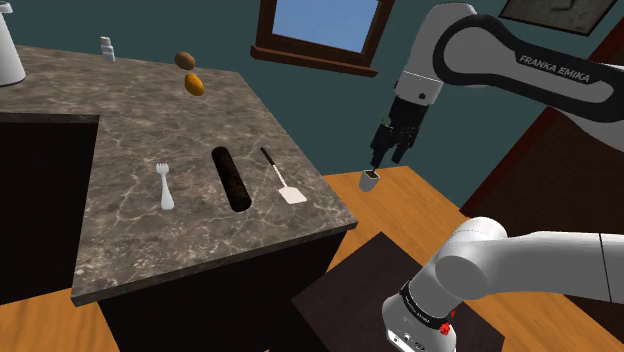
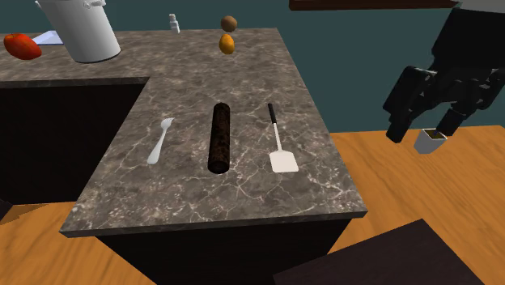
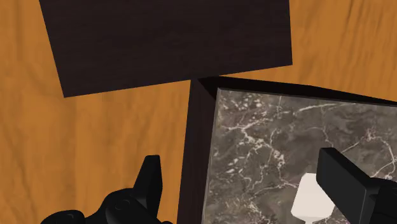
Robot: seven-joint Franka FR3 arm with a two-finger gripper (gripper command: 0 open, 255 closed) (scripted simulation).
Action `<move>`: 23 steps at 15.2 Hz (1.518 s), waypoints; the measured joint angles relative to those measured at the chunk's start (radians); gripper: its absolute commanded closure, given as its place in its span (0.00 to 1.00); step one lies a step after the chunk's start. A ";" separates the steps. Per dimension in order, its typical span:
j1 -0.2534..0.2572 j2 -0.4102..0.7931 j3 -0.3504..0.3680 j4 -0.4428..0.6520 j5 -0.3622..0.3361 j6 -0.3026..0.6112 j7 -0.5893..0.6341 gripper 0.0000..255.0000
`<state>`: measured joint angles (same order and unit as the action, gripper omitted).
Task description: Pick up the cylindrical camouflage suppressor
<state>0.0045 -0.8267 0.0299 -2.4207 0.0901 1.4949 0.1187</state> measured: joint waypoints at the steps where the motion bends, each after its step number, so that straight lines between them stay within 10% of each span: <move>1: 0.000 0.000 0.000 0.000 0.000 0.000 0.000 0.00; 13: 0.037 0.320 0.195 0.107 0.059 0.264 0.180 0.00; 23: 0.044 0.687 0.340 0.343 -0.037 0.421 0.375 0.00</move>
<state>0.0488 -0.1395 0.3697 -2.0781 0.0527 1.9156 0.4936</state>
